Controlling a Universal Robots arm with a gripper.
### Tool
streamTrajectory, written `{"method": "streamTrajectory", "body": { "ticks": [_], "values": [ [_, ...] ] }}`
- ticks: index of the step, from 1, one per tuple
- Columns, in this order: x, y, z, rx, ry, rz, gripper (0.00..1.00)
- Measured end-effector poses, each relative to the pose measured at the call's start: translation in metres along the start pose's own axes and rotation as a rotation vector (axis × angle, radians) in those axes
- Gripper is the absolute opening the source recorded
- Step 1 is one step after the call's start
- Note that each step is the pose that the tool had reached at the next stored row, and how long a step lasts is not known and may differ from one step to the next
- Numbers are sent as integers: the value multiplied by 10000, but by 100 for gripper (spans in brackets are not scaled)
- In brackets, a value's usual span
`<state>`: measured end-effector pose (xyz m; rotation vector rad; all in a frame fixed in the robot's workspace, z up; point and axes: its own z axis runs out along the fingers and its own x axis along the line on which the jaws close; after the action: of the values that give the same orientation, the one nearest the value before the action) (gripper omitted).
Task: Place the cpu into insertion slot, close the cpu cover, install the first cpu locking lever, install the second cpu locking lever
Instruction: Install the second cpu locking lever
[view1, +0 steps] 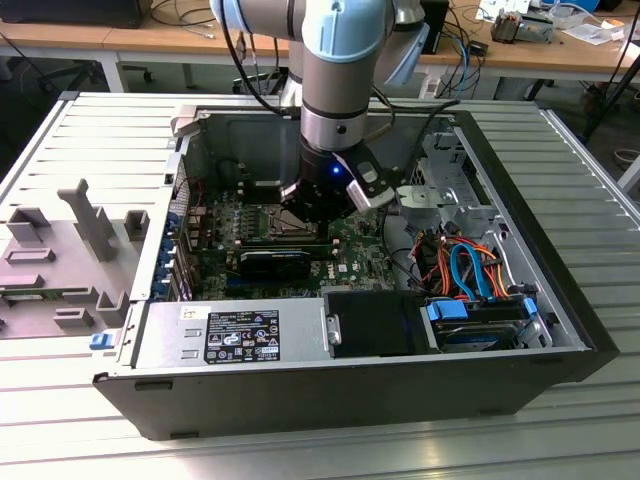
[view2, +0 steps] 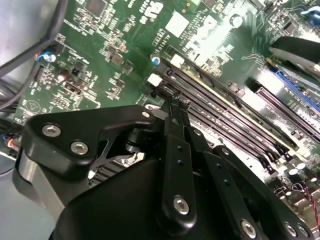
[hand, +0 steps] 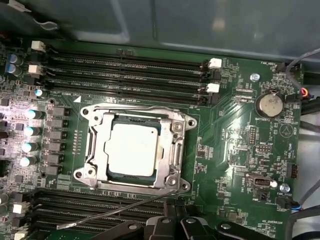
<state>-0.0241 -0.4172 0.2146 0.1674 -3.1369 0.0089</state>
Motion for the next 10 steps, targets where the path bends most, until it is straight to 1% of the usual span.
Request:
{"method": "streamTrajectory", "body": {
  "ticks": [2, 5, 10],
  "values": [
    [55, 4, 3, -1, -2, 0, 11],
    [181, 18, 7, -14, -5, 2, 11],
    [341, 35, 12, -45, -15, 1, 11]
  ]
}}
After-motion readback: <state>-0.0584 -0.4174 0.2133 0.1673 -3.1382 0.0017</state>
